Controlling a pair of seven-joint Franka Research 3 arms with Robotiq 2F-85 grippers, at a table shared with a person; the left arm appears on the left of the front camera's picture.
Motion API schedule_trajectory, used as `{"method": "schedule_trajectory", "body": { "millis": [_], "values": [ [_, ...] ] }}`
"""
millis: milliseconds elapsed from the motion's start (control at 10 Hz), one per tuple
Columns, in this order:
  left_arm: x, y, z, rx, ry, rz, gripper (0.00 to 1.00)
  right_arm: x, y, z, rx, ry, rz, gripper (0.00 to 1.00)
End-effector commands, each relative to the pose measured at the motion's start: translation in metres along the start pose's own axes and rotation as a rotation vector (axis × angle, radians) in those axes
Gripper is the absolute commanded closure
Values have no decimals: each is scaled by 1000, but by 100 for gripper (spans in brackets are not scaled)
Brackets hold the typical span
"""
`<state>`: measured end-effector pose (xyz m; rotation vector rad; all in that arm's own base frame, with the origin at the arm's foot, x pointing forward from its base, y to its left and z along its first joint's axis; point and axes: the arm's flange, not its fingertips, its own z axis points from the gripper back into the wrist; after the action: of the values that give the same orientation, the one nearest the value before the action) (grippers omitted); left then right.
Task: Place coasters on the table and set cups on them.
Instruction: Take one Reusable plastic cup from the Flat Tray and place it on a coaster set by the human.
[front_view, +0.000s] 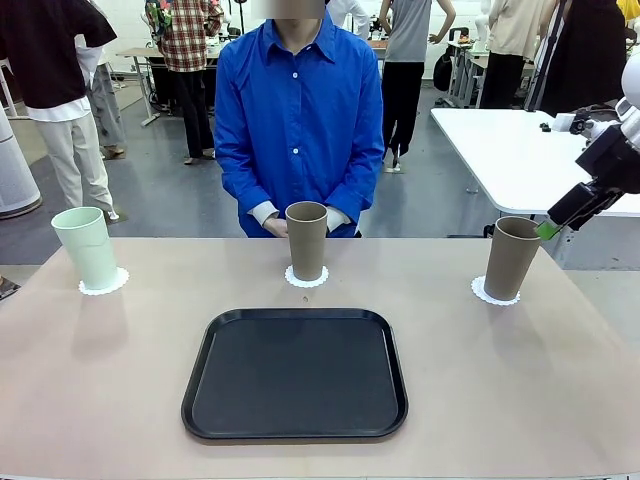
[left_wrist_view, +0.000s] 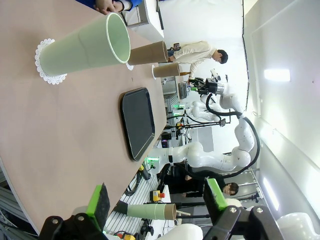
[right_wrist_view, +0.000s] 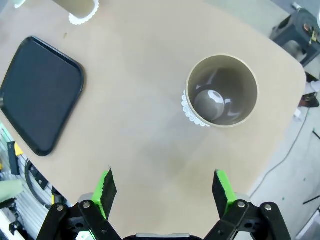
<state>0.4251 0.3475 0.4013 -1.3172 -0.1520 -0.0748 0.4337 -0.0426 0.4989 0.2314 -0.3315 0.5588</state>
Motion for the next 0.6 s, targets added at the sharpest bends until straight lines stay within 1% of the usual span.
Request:
{"method": "schedule_trajectory", "body": {
  "millis": [0, 500],
  "values": [
    [-1, -2, 1, 6, -1, 4, 0, -2, 0, 0, -3, 3, 20, 0],
    [-1, -2, 1, 6, -1, 4, 0, -2, 0, 0, -3, 3, 20, 0]
  ]
}}
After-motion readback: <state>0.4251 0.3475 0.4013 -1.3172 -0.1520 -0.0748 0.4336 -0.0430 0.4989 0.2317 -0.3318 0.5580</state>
